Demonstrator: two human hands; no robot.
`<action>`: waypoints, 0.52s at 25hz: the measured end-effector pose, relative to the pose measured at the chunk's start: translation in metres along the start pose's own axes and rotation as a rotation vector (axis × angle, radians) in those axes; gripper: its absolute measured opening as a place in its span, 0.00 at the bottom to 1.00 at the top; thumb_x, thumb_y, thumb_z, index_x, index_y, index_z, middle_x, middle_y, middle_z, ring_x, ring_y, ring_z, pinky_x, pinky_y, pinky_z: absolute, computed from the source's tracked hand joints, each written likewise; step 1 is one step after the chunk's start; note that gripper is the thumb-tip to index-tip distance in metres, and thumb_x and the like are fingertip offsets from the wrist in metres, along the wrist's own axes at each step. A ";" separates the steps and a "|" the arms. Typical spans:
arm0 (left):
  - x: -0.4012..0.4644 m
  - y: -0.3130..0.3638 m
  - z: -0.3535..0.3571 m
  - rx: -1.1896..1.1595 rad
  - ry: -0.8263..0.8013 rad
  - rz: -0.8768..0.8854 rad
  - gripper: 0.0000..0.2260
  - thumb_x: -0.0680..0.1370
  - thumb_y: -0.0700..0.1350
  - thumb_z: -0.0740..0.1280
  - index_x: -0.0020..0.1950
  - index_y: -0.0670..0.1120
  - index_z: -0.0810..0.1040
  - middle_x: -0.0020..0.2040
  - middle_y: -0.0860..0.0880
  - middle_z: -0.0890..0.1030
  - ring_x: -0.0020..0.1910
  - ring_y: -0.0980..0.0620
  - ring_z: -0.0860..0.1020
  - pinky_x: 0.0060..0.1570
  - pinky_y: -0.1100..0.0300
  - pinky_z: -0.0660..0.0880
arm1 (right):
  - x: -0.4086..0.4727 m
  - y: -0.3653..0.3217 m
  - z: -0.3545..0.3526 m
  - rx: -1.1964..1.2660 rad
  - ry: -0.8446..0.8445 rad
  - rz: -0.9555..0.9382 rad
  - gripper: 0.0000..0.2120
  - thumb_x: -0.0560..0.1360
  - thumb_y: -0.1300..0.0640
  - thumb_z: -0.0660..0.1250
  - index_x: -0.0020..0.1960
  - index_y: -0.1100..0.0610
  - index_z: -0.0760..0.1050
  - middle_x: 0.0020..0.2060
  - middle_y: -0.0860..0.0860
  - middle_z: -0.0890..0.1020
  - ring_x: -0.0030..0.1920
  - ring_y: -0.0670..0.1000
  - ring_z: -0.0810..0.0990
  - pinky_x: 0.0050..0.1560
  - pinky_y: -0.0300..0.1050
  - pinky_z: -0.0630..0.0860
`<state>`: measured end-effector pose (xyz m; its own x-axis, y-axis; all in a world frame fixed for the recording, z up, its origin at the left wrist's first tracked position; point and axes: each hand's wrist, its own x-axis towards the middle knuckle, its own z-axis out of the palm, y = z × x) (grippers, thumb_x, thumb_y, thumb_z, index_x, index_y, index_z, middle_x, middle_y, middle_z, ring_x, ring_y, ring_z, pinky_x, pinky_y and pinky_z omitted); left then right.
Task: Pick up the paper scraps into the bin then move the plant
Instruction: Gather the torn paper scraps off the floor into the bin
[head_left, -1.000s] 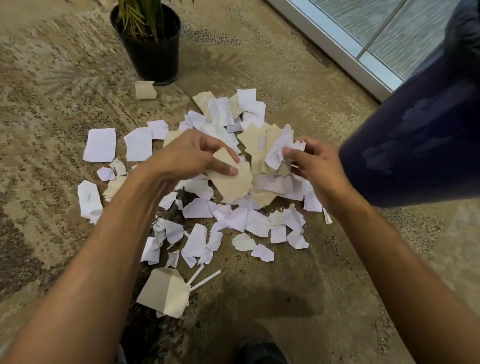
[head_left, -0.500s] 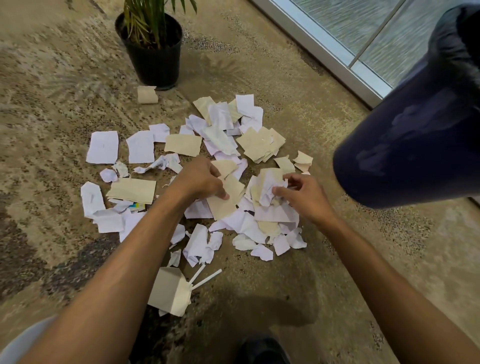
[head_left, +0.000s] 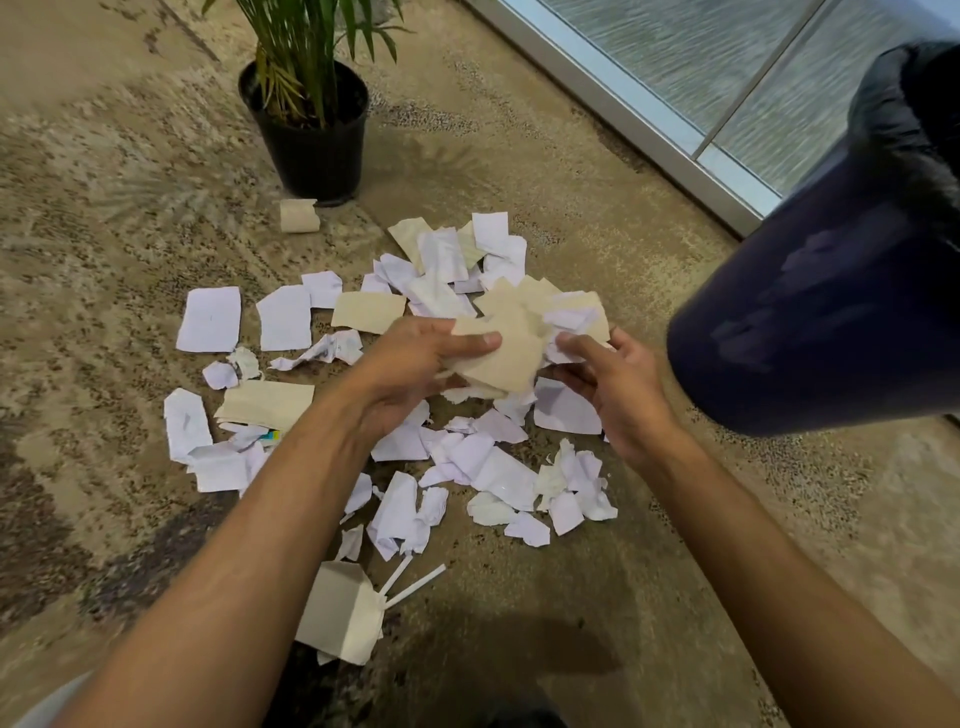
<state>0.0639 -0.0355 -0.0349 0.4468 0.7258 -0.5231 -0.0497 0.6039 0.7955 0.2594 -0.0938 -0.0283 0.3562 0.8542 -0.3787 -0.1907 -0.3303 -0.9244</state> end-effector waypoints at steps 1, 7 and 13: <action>0.000 -0.002 0.003 0.038 0.003 -0.006 0.12 0.68 0.42 0.75 0.50 0.40 0.84 0.50 0.47 0.85 0.49 0.50 0.83 0.47 0.60 0.80 | 0.000 0.001 0.002 0.007 -0.003 0.005 0.09 0.76 0.64 0.69 0.56 0.58 0.76 0.47 0.55 0.86 0.45 0.54 0.85 0.52 0.45 0.82; 0.004 -0.001 -0.007 0.178 0.181 0.075 0.03 0.67 0.40 0.78 0.35 0.45 0.85 0.41 0.47 0.86 0.40 0.52 0.84 0.36 0.62 0.78 | 0.009 0.004 -0.007 0.080 0.103 -0.001 0.10 0.76 0.65 0.68 0.56 0.59 0.76 0.43 0.51 0.86 0.38 0.48 0.84 0.39 0.38 0.80; 0.015 -0.008 -0.026 0.218 0.464 0.075 0.15 0.64 0.39 0.80 0.48 0.41 0.81 0.48 0.43 0.84 0.47 0.45 0.82 0.47 0.47 0.80 | 0.049 0.000 -0.014 -0.247 0.214 -0.038 0.11 0.74 0.62 0.70 0.56 0.56 0.78 0.41 0.47 0.86 0.35 0.41 0.84 0.33 0.34 0.76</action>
<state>0.0475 -0.0205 -0.0575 0.0039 0.8642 -0.5031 0.1429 0.4975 0.8556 0.2900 -0.0575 -0.0476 0.5481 0.7726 -0.3203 0.0445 -0.4094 -0.9113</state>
